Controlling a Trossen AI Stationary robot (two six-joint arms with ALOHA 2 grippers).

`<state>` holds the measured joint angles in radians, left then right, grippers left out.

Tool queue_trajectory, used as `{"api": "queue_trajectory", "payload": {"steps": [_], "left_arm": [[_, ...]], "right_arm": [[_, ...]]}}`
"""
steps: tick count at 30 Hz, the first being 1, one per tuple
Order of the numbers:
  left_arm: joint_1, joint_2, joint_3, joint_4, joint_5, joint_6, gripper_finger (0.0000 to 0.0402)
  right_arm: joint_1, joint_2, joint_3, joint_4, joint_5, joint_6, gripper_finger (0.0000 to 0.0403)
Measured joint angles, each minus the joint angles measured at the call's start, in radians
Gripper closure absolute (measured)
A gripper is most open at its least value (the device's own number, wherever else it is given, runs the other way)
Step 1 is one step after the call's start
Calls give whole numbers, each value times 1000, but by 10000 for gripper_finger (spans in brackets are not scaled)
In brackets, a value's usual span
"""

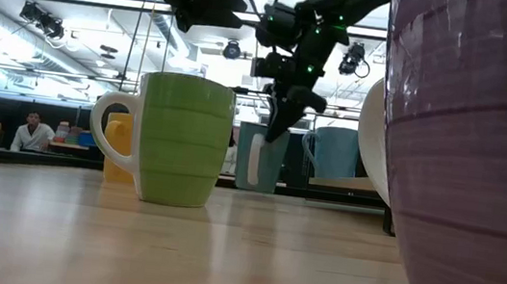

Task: Place coffee mugs
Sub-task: Put the blue mug on the shelf

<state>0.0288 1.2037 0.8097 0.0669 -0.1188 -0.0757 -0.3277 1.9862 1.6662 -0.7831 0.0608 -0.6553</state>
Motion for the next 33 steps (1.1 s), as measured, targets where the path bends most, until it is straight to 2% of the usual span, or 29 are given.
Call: {"api": "queue_trajectory", "payload": {"steps": [11, 24, 33], "left_arm": [[0, 0, 0, 1, 10, 0, 201], [0, 0, 0, 1, 7, 0, 201], [0, 0, 0, 0, 5, 0, 201]], "right_arm": [[28, -1, 184, -150, 2, 52, 369], [81, -2, 475, -490, 3, 215, 369], [136, -2, 561, -691, 40, 341, 369]]}}
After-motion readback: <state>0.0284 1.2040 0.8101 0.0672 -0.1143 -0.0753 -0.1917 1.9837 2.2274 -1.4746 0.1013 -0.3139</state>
